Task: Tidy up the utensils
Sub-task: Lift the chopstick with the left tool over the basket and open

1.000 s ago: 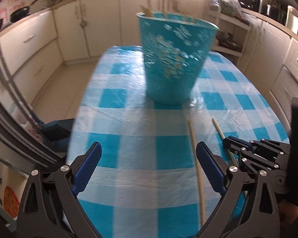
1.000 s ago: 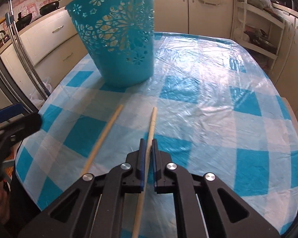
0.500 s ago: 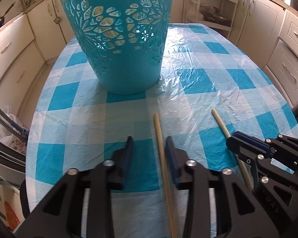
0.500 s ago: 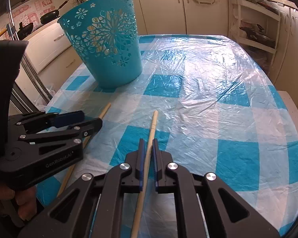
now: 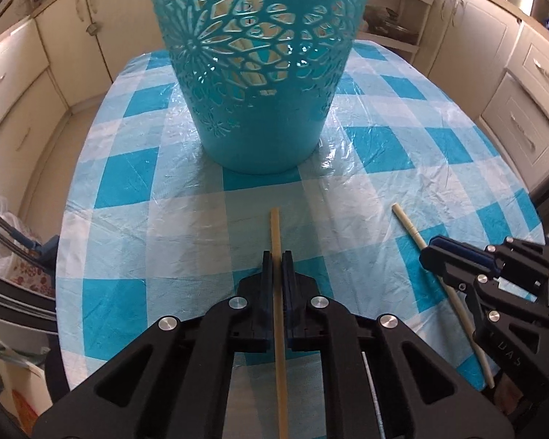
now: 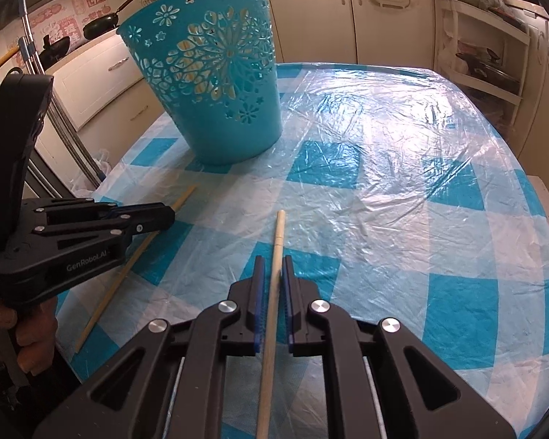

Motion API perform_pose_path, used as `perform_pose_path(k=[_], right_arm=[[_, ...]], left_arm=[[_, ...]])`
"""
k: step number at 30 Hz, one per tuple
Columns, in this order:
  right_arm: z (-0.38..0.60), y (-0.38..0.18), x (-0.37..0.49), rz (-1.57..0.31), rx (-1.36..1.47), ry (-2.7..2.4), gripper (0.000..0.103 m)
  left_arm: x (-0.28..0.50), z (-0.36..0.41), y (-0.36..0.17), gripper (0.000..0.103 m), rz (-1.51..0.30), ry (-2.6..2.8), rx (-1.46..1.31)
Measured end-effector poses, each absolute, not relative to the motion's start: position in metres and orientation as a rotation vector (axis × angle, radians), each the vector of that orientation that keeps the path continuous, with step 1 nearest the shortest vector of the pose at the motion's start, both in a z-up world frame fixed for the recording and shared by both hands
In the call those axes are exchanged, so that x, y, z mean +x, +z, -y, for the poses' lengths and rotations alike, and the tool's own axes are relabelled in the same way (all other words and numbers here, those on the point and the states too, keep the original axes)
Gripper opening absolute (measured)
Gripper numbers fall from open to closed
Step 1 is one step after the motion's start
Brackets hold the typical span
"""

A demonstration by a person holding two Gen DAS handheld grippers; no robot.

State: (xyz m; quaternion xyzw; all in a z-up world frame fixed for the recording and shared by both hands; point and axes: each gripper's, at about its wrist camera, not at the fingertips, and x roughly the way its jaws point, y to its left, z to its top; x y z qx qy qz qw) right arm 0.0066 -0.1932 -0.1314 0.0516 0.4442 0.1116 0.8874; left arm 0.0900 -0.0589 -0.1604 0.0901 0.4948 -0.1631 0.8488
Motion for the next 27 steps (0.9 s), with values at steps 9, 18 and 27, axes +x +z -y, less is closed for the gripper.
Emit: perform_pose_path(k=[9,18,27], right_arm=[[0.204,-0.131,0.015,-0.934,0.128,0.186,0.009],[0.198,-0.131,0.017,-0.933,0.065,0.197,0.007],[0.201,-0.131,0.022,-0.948,0.05,0.228,0.007]], left_arm=[[0.091,0.063,-0.16,0.019,-1.016,-0.312,0.238],[0.093,0.06,-0.162,0.022,-0.983,-0.321,0.238],[0.091,0.068,-0.163,0.006,-0.975,-0.37,0.251]])
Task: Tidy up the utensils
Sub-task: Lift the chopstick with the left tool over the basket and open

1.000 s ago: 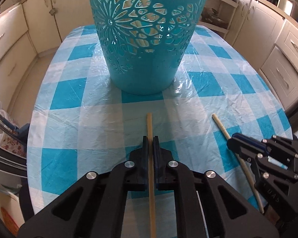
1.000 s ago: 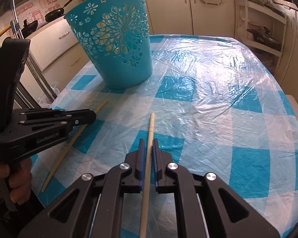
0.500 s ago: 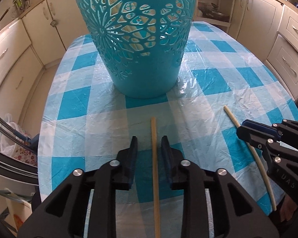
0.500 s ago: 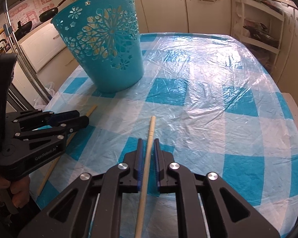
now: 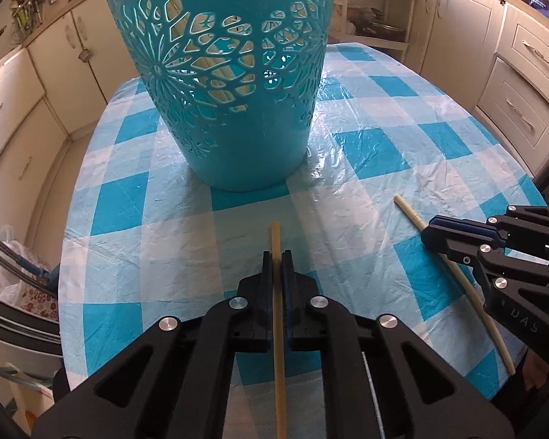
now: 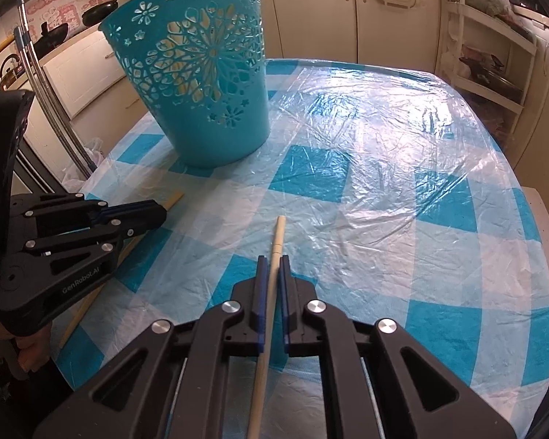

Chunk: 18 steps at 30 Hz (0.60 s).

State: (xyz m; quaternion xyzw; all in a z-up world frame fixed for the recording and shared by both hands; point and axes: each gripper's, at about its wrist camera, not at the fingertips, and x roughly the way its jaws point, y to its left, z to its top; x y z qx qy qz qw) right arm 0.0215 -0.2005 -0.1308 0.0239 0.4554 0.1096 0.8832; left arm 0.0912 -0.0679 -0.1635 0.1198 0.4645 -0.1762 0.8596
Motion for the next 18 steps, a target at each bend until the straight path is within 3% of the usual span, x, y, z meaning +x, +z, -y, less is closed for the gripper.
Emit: perform_pose_path(k=[10,18], right_arm=[[0.208,-0.134,0.021,-0.918,0.101,0.202,0.007],[0.2,-0.133,0.021,-0.912,0.047,0.204,0.012]], left_arm=[[0.09,0.068,-0.161,0.005,-0.98,-0.379,0.238],[0.073,0.052,-0.12,0.005,-0.933,-0.483,0.109]])
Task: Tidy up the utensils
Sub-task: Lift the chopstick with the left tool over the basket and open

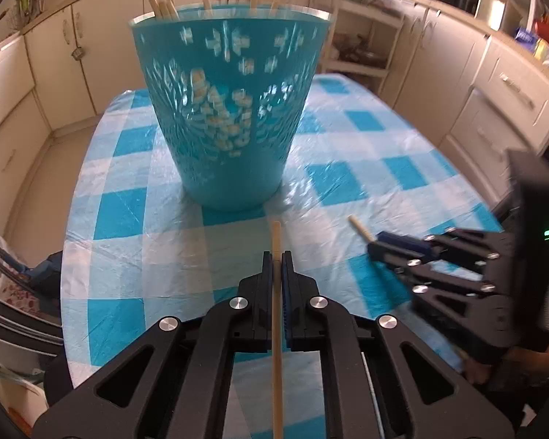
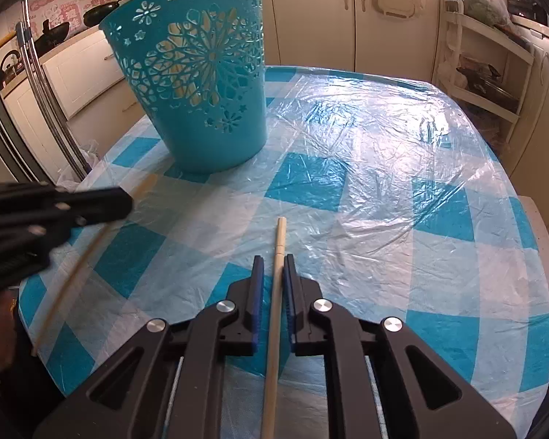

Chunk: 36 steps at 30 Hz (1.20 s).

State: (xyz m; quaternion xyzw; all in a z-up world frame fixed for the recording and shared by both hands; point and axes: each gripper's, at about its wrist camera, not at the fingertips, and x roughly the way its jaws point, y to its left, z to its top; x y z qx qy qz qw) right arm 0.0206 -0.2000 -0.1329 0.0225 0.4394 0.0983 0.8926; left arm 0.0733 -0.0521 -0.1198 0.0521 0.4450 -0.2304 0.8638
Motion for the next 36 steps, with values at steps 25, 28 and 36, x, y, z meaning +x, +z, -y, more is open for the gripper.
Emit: perform_pose_path(k=[25,28,36], right_arm=[[0.218,-0.136,0.024,-0.916,0.169,0.25,0.012],[0.22,-0.137,0.023,-0.917,0.184,0.256,0.012],[0.228,-0.138,0.024,-0.919,0.231,0.275,0.012]], left_arm=[[0.092,0.022,0.092,0.005,-0.325,-0.455,-0.178],[0.113,0.028,0.097,0.005,-0.282,-0.401,-0.2],[0.161,0.045,0.085,0.005,-0.207,-0.263,-0.192]])
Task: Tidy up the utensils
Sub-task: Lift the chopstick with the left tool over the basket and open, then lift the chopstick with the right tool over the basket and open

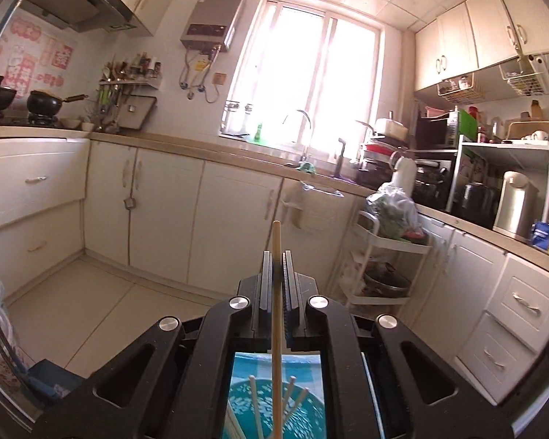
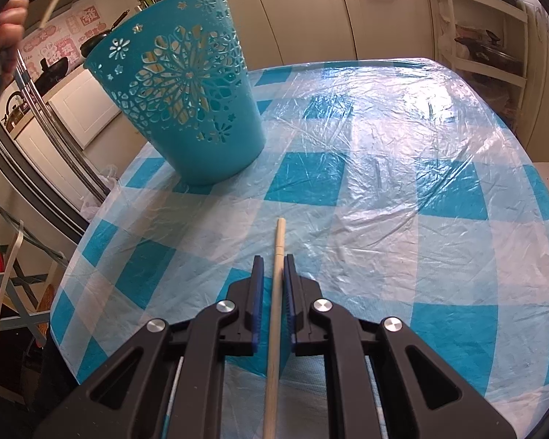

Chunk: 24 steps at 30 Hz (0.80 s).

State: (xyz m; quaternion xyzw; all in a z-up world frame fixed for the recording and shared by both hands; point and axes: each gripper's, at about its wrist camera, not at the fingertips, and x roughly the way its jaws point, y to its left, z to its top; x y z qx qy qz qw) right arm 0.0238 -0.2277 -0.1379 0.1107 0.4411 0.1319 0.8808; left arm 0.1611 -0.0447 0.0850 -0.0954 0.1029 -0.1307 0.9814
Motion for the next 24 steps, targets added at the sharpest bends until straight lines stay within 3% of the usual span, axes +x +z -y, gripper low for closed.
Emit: perform_pose_path(k=[10,21,23,24], right_arm=[[0.231,-0.138,0.024,-0.921,0.254,0.285,0.012],[0.229,-0.137,0.024,-0.921,0.237,0.282,0.012],[0.225,-0.136,0.022,-0.922,0.21,0.281,0.015],[0.222,-0.135,0.02,-0.923,0.189,0.277,0.017]], left_arm=[[0.187,0.046,0.041,0.005,-0.256,-0.206,-0.18],[0.157,0.037,0.015,0.006,-0.342,-0.211,-0.1],[0.144,0.027,0.015,0.013,-0.34,-0.2,-0.101],[0.136,0.021,0.015,0.026,-0.337,-0.187,-0.097]])
